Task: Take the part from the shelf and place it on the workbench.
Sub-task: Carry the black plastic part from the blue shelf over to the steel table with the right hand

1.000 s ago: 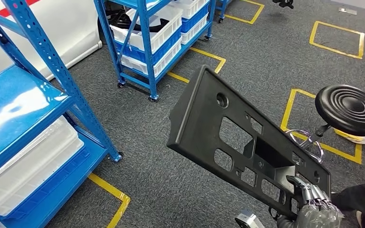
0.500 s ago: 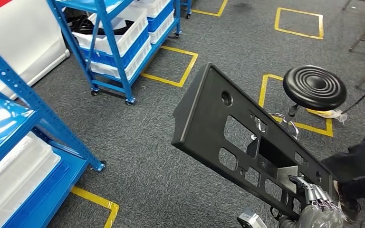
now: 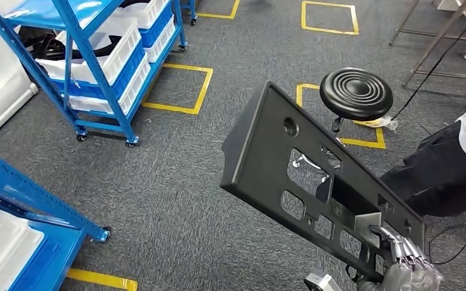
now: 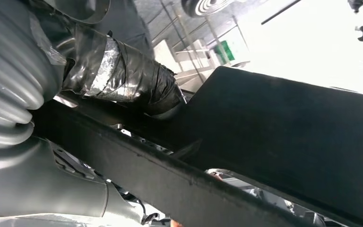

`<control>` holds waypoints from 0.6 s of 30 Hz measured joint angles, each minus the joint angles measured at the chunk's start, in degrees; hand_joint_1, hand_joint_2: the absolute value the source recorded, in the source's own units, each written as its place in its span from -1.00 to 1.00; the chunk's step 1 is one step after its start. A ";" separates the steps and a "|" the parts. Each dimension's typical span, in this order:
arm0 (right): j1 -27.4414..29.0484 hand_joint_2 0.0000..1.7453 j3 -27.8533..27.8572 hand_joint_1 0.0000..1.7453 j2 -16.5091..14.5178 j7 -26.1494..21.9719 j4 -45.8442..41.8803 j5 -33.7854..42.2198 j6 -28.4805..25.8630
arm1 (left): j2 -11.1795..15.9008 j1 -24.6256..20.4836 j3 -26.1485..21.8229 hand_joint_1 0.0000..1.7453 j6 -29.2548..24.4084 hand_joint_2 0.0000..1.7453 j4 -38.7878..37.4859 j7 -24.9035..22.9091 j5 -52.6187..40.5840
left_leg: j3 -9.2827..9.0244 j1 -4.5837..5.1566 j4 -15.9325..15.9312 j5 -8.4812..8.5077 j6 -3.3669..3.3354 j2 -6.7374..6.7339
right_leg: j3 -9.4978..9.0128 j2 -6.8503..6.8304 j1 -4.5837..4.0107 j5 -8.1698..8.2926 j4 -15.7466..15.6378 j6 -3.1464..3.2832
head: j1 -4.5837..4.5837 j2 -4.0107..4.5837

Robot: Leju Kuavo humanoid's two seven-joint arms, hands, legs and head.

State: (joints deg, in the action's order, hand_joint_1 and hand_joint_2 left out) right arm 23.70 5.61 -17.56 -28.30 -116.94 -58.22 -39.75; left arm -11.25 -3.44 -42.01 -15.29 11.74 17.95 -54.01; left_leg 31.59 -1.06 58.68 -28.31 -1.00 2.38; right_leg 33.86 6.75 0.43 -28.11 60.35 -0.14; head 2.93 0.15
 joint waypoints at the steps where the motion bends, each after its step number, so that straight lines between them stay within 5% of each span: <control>1: 0.05 1.00 0.07 1.00 -0.01 0.00 -0.07 0.03 -0.01 | -0.05 0.01 -0.03 -1.00 -0.02 1.00 0.00 0.01 -0.01 | -0.17 -0.10 -0.40 0.17 -0.39 -0.74 | 0.62 -1.40 -0.05 -0.84 1.26 -0.31 | 0.09 0.00; 3: 0.02 1.00 0.15 1.00 -0.03 0.00 -0.13 0.13 -0.01 | -0.09 0.11 -0.13 -1.00 -0.07 1.00 0.00 0.03 -0.05 | -0.38 -0.09 -0.79 0.22 -0.88 -2.26 | 3.39 -4.82 -0.05 -3.97 6.93 -0.91 | 0.26 0.00; 5: 0.09 1.00 0.22 1.00 -0.04 0.00 -0.13 0.30 0.00 | -0.09 0.29 -0.26 -1.00 -0.16 1.00 0.00 0.04 -0.09 | -0.48 -0.02 -0.77 0.00 -1.01 -3.92 | 6.70 -5.98 0.27 -6.26 13.18 -1.46 | 0.28 0.00; 6: 0.18 1.00 0.26 1.00 -0.04 0.00 -0.12 0.41 0.01 | -0.09 0.33 -0.33 -1.00 -0.22 1.00 0.00 0.07 -0.10 | -0.57 -0.02 -0.75 -0.15 -0.97 -4.70 | 7.27 -6.21 0.42 -5.96 14.07 -1.64 | 0.28 0.00; 8: 0.27 1.00 0.32 1.00 -0.04 0.00 -0.11 0.57 0.01 | -0.12 0.29 -0.38 -1.00 -0.31 1.00 0.00 0.16 -0.09 | -1.02 -0.03 -0.72 -0.55 -0.73 -6.08 | 5.07 -7.07 0.59 -2.53 9.52 -1.70 | 0.29 0.00; 10: 0.24 1.00 0.32 1.00 -0.04 0.01 -0.09 0.63 0.01 | -0.19 0.24 -0.42 -1.00 -0.31 1.00 0.00 0.30 -0.09 | -1.66 0.12 -0.70 -1.05 -0.25 -7.19 | 1.36 -9.87 0.17 0.34 2.23 -1.20 | 0.30 0.00; 12: 0.24 1.00 0.34 1.00 -0.04 0.02 -0.07 0.67 0.01 | -0.22 0.19 -0.50 -1.00 -0.24 1.00 0.00 0.52 -0.10 | -2.12 0.37 -0.75 -1.41 0.35 -8.17 | 0.06 -11.51 -0.51 0.67 -0.65 -0.40 | 0.26 0.00; 15: 0.46 1.00 0.42 1.00 -0.04 0.03 -0.10 0.80 -0.01 | -0.21 -0.02 -0.62 -1.00 0.14 1.00 0.01 1.17 -0.11 | -2.73 0.38 -0.70 -2.10 1.29 -8.54 | -0.07 -9.63 -0.41 0.84 -1.15 0.73 | 0.21 0.00; 18: 0.47 1.00 0.45 1.00 -0.11 0.02 -0.15 0.86 -0.01 | -0.20 0.05 -0.78 -1.00 0.39 1.00 0.00 1.52 -0.14 | 0.09 0.06 6.10 -6.11 1.79 -4.12 | -0.51 -7.65 -0.10 1.08 -1.68 1.86 | 0.12 0.00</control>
State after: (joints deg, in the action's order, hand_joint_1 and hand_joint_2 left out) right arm 24.17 6.06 -17.67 -28.28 -117.09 -57.36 -39.76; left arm -11.45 -3.39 -42.80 -14.90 11.74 19.47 -54.15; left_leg 31.68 -1.00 64.78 -34.42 0.79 -1.75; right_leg 33.35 -0.90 0.34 -27.03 58.67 1.71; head 3.05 0.15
